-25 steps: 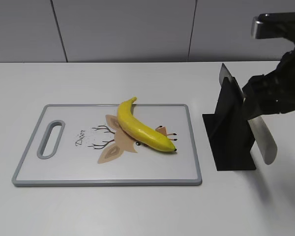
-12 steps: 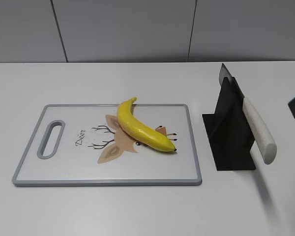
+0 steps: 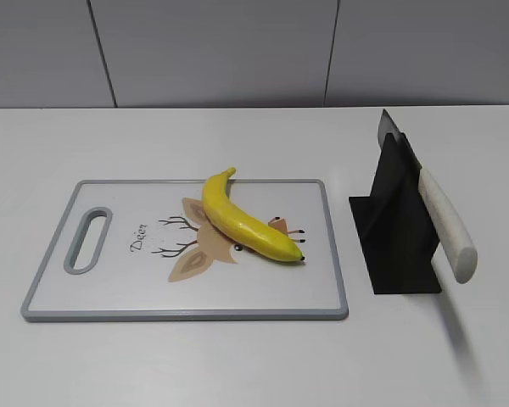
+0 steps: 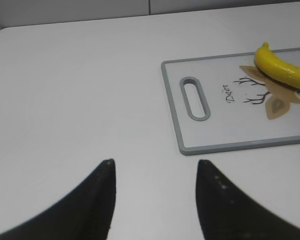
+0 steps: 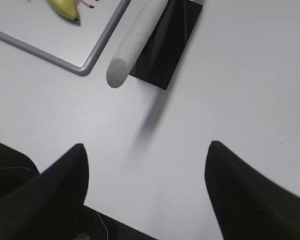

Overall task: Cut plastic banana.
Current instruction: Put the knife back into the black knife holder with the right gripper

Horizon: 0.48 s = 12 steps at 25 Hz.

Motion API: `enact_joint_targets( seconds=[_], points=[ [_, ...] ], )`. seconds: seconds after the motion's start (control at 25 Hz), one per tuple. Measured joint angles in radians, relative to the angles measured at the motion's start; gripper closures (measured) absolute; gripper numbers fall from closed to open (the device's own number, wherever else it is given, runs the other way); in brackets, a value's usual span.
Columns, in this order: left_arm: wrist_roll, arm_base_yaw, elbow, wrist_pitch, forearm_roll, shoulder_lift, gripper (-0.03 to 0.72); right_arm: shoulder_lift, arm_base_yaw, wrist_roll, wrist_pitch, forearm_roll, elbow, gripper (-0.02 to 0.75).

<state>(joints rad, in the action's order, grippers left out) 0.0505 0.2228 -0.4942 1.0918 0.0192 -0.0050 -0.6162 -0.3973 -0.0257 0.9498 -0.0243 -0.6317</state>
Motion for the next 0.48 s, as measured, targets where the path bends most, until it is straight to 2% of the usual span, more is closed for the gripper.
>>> enact_joint_targets(
  seconds=[0.28,0.48],
  points=[
    [0.0,-0.113,0.0,0.0,0.0,0.0,0.186,0.219,0.0,-0.005,0.044,-0.001,0.097,0.193],
    [0.0,-0.156,0.0,0.0,0.0,0.0,0.186,0.335,0.0,-0.019,0.083,-0.001,0.123,0.224]
  ],
)
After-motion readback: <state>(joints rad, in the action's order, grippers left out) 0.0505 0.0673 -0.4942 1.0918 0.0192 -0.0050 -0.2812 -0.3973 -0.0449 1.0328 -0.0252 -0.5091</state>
